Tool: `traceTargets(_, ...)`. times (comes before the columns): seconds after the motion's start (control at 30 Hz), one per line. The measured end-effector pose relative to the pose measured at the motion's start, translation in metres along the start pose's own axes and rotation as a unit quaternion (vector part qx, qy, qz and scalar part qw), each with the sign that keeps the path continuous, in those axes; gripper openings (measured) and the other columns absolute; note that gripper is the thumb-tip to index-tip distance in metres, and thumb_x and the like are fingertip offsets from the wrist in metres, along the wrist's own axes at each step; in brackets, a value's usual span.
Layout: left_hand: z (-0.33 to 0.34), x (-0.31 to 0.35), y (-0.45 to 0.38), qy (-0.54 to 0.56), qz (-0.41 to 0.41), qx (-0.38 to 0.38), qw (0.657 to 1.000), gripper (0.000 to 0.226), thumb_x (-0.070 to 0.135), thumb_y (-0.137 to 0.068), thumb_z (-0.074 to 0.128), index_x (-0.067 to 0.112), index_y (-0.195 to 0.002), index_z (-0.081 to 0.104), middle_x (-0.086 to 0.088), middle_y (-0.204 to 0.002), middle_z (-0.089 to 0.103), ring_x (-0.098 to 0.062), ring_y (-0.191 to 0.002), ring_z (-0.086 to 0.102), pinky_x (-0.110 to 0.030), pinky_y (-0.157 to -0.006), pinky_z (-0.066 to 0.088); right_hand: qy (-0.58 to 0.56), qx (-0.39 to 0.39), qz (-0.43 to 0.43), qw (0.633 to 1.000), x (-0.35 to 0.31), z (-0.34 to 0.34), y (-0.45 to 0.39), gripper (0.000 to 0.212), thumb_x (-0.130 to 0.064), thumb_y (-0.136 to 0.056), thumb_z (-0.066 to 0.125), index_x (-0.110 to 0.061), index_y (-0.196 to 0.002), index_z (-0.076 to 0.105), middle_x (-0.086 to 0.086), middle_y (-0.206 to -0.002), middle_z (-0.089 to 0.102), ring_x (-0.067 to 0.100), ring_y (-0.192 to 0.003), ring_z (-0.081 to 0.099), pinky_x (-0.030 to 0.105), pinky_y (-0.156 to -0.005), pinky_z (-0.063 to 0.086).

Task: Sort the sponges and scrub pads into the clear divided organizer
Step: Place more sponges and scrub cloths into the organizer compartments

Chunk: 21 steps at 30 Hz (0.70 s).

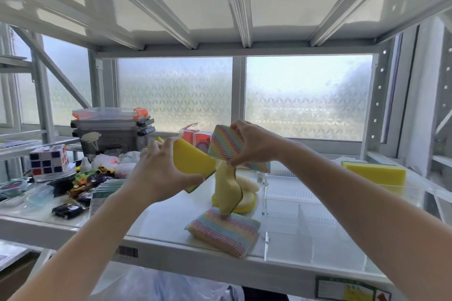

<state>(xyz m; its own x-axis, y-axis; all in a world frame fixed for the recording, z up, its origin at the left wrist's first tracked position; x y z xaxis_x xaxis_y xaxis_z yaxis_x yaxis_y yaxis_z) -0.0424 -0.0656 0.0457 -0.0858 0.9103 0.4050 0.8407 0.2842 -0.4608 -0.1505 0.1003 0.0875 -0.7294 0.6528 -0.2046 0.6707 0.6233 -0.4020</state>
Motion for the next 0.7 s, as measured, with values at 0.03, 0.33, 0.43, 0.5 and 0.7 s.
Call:
traceTargets(0.03,0.001,0.000,0.000,-0.003,-0.001,0.000,1.000,0.102,0.061,-0.062,0.069,0.028,-0.145,0.020,-0.009,-0.131,0.036,-0.027,-0.125,0.036,-0.044,-0.101,0.038,0.004,0.000,0.002,1.000,0.002,-0.001,0.000,0.091,-0.043,-0.061,0.083,-0.013,-0.135,0.037,0.001,-0.119,0.051,0.020,-0.102,0.052,0.035,-0.090,0.048)
traceTargets(0.33,0.016,0.005,0.001,0.006,0.005,-0.015,1.000,0.102,0.061,-0.063,0.070,0.027,-0.145,0.020,-0.009,-0.132,0.036,-0.028,-0.124,0.037,-0.040,-0.096,0.039,0.044,-0.020,0.050,0.998,0.039,-0.001,0.010,0.091,-0.044,-0.063,0.083,-0.011,-0.135,0.039,0.004,-0.122,0.052,0.020,-0.105,0.050,0.033,-0.091,0.045)
traceTargets(0.43,0.016,0.006,-0.001,0.002,0.004,-0.014,1.000,0.102,0.061,-0.063,0.070,0.027,-0.145,0.019,-0.009,-0.134,0.035,-0.028,-0.126,0.036,-0.041,-0.097,0.038,0.081,-0.010,0.076,0.994,0.063,-0.013,0.017,0.093,-0.047,-0.062,0.083,-0.012,-0.136,0.038,0.003,-0.122,0.052,0.020,-0.106,0.049,0.035,-0.094,0.044)
traceTargets(0.5,0.018,0.006,0.000,0.006,0.005,-0.017,1.000,0.101,0.060,-0.064,0.070,0.027,-0.144,0.019,-0.008,-0.133,0.035,-0.027,-0.126,0.034,-0.041,-0.096,0.038,0.110,0.001,0.086,0.990,0.078,-0.021,0.023,0.096,-0.048,-0.060,0.083,-0.013,-0.136,0.037,0.002,-0.123,0.051,0.020,-0.107,0.049,0.035,-0.094,0.043)
traceTargets(0.7,0.025,0.007,0.001,0.010,0.005,-0.023,1.000,0.101,0.060,-0.064,0.070,0.027,-0.144,0.019,-0.008,-0.131,0.035,-0.028,-0.125,0.035,-0.041,-0.097,0.039,0.205,-0.044,0.096,0.973,0.107,-0.017,0.041,0.104,-0.051,-0.056,0.084,-0.015,-0.139,0.033,0.001,-0.124,0.048,0.018,-0.112,0.047,0.032,-0.096,0.041)
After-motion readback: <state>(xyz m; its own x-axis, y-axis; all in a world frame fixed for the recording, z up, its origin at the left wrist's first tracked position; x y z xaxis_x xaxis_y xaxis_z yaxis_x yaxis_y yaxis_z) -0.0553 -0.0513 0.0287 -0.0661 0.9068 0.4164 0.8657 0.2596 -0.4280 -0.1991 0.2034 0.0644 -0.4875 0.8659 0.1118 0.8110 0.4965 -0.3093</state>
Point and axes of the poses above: each hand's wrist, its own y-axis away from the middle knuckle, its own z-axis out of the palm, x = y × z, the point moved 7 cm from there along -y, towards the middle knuckle
